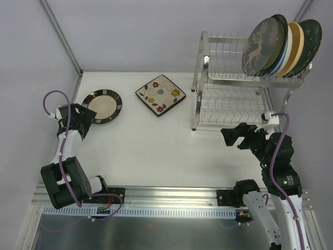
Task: Load the plates into the dish rack
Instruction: Grab a plate with the left arm
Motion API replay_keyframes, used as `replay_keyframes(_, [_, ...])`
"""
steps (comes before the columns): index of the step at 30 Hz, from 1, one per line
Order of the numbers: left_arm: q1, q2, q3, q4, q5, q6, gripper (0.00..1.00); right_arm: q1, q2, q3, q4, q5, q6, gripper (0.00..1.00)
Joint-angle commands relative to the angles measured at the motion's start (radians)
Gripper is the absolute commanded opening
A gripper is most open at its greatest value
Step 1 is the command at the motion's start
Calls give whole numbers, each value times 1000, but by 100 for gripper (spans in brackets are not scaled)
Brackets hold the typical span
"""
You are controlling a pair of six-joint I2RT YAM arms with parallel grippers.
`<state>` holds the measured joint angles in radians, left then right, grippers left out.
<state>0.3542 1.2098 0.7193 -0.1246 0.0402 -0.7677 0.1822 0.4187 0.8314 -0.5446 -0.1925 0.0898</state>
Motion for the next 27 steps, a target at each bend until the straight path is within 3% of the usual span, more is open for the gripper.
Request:
replay_keyframes(1, [28,63,-11,109,3,-61,91,14,3,-6,26,-33,7,100])
replay_keyframes(21, [42,405,150,151,26,-55,71,22,54,12,-2,-24,-18,100])
replay_keyframes(27, [40,448,152,151,39,-45,50,20,66,21,-2,-25,-19,100])
